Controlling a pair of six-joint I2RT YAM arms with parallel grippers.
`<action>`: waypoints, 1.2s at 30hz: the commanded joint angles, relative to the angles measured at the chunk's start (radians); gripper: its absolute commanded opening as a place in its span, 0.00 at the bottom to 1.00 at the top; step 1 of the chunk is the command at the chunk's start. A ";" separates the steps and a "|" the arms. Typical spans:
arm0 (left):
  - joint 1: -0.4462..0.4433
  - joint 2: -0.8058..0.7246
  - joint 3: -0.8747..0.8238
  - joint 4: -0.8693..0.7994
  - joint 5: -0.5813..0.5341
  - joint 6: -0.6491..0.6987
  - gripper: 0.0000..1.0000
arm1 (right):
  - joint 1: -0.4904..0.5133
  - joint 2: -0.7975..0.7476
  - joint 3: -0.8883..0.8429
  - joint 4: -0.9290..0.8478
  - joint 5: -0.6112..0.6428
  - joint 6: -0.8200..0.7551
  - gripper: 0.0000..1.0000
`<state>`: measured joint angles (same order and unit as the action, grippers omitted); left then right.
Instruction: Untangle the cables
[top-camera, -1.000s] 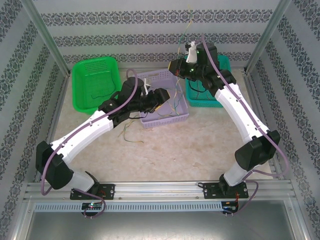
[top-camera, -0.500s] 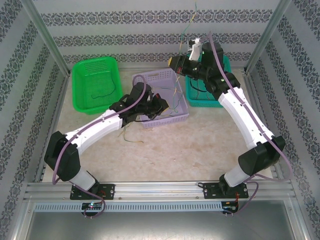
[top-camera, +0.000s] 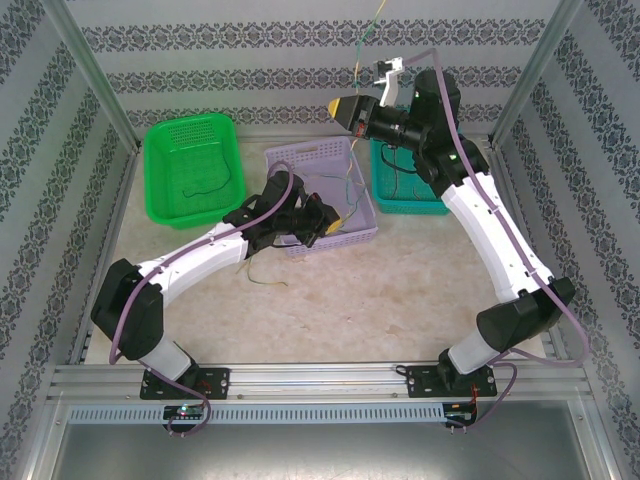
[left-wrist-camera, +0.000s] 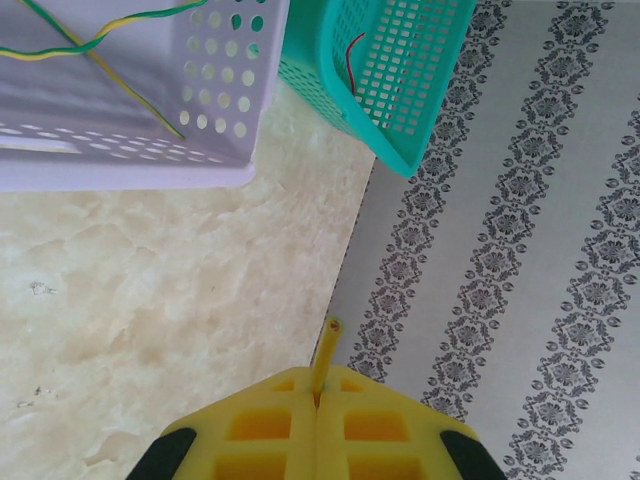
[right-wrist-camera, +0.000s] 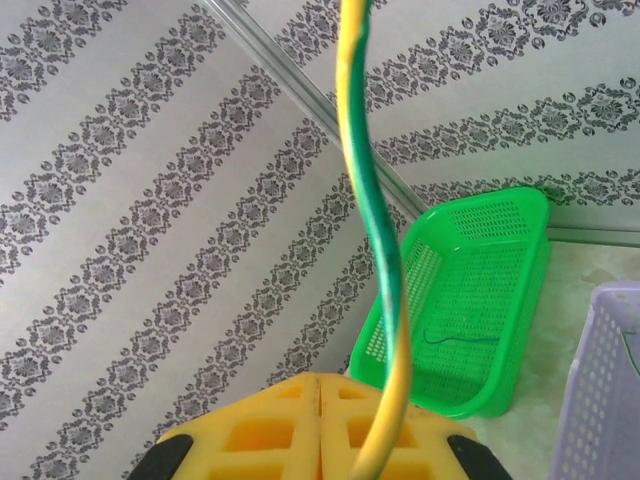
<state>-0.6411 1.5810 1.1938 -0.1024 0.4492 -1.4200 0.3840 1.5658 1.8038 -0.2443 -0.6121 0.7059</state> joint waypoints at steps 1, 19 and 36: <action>0.000 0.026 -0.050 -0.153 -0.006 -0.013 0.00 | 0.003 -0.060 0.103 0.129 -0.008 -0.004 0.00; 0.003 -0.068 -0.220 -0.079 -0.037 -0.169 0.00 | -0.090 -0.129 0.155 0.162 0.262 -0.092 0.00; 0.018 -0.176 -0.347 -0.012 -0.080 -0.259 0.00 | -0.175 -0.121 0.130 0.166 0.288 -0.049 0.00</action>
<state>-0.6338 1.3632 0.9329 0.1947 0.4065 -1.6737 0.2573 1.5005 1.8587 -0.3420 -0.4076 0.6331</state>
